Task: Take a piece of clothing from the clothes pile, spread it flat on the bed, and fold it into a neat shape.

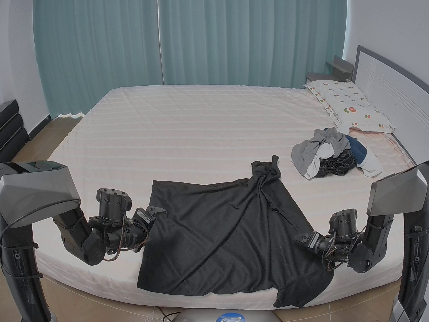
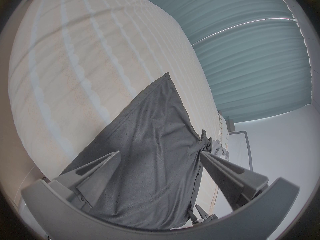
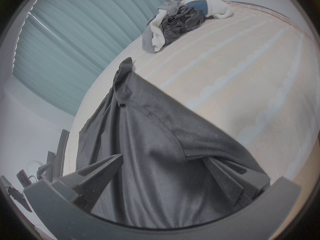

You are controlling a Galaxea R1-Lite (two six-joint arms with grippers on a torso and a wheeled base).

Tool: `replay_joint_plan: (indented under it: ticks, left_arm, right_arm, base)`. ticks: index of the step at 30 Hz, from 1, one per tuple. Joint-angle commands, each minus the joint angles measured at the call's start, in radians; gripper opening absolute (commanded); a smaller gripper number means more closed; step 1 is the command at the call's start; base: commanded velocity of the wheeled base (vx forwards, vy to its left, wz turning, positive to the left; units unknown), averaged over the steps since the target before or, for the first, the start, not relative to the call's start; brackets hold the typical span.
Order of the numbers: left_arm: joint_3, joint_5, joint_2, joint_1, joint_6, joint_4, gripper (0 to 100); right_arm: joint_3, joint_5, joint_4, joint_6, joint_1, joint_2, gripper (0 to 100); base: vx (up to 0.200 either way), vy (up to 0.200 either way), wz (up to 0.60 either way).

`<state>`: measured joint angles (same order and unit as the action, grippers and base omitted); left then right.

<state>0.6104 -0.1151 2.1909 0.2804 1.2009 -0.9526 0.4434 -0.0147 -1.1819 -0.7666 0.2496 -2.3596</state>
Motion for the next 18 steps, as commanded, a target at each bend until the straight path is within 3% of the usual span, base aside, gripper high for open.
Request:
replay_joint_plan:
  ticks: [1, 11, 18]
  left_arm:
    - [-0.003, 0.0, 0.001, 0.002, 0.0, -0.002, 100]
    - [-0.001, 0.0, 0.004, 0.002, 0.0, -0.002, 100]
    - [-0.001, 0.0, 0.004, 0.002, 0.0, -0.002, 100]
  right_arm:
    - [0.015, 0.016, -0.007, -0.011, -0.003, -0.026, 0]
    - [0.012, 0.078, -0.005, 0.01, -0.018, -0.013, 0]
    - [0.006, 0.079, 0.01, 0.133, -0.131, 0.017, 0]
  base:
    - [0.0, 0.0, 0.0]
    - [0.0, 0.0, 0.0]
    - [0.0, 0.0, 0.0]
